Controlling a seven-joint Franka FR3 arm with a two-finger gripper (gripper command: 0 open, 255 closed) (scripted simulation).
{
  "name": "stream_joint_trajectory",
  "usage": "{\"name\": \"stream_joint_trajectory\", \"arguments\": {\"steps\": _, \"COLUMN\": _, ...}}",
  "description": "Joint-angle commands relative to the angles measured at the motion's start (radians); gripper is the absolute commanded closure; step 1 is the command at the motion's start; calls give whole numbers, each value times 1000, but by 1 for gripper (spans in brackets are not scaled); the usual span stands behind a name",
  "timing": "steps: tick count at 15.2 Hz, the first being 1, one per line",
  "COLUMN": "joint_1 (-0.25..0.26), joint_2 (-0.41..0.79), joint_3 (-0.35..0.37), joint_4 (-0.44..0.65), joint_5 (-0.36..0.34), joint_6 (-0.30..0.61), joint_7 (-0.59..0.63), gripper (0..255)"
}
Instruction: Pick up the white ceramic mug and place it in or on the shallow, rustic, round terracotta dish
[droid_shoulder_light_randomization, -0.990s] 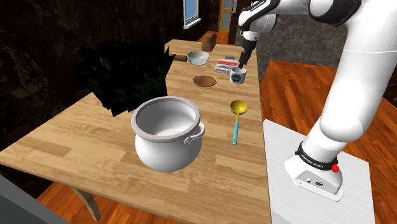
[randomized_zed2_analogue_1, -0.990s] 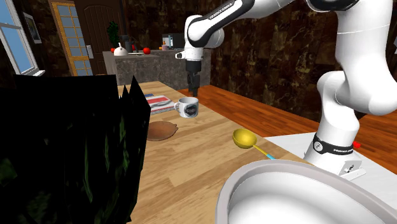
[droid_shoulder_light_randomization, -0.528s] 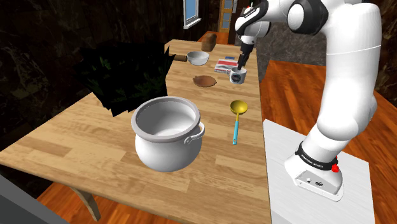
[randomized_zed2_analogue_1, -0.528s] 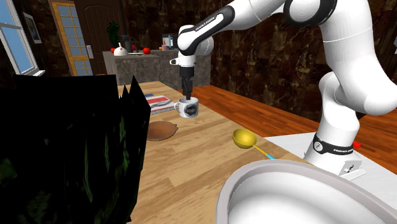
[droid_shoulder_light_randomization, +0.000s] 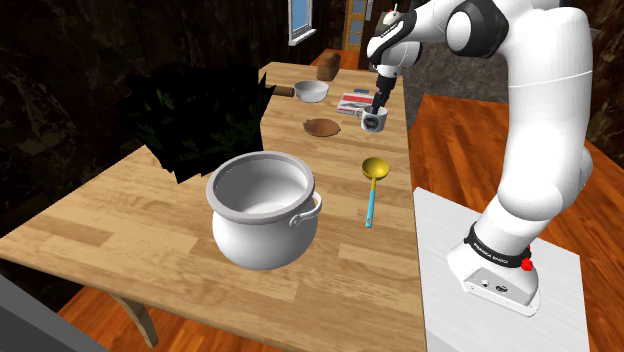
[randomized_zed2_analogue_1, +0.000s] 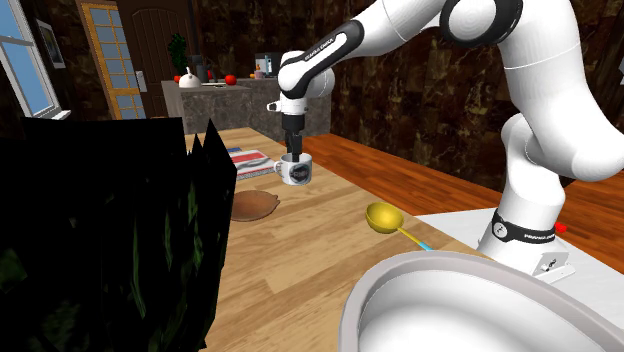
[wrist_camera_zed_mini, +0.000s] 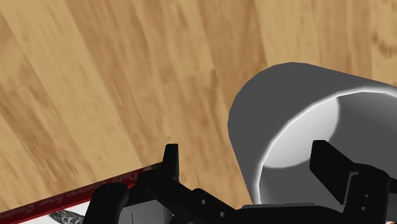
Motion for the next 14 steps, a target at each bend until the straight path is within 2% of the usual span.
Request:
{"name": "stream_joint_trajectory", "arguments": {"steps": 1, "joint_1": 0, "joint_2": 1, "joint_3": 0, "joint_4": 0, "joint_5": 1, "joint_6": 1, "joint_7": 0, "gripper": 0}}
{"name": "stream_joint_trajectory", "arguments": {"steps": 4, "joint_1": 0, "joint_2": 1, "joint_3": 0, "joint_4": 0, "joint_5": 0, "joint_6": 1, "joint_7": 0, "gripper": 0}}
{"name": "stream_joint_trajectory", "arguments": {"steps": 5, "joint_1": 0, "joint_2": 1, "joint_3": 0, "joint_4": 0, "joint_5": 0, "joint_6": 1, "joint_7": 0, "gripper": 255}}
{"name": "stream_joint_trajectory", "arguments": {"steps": 14, "joint_1": 0, "joint_2": 1, "joint_3": 0, "joint_4": 0, "joint_5": 1, "joint_6": 1, "joint_7": 0, "gripper": 255}}
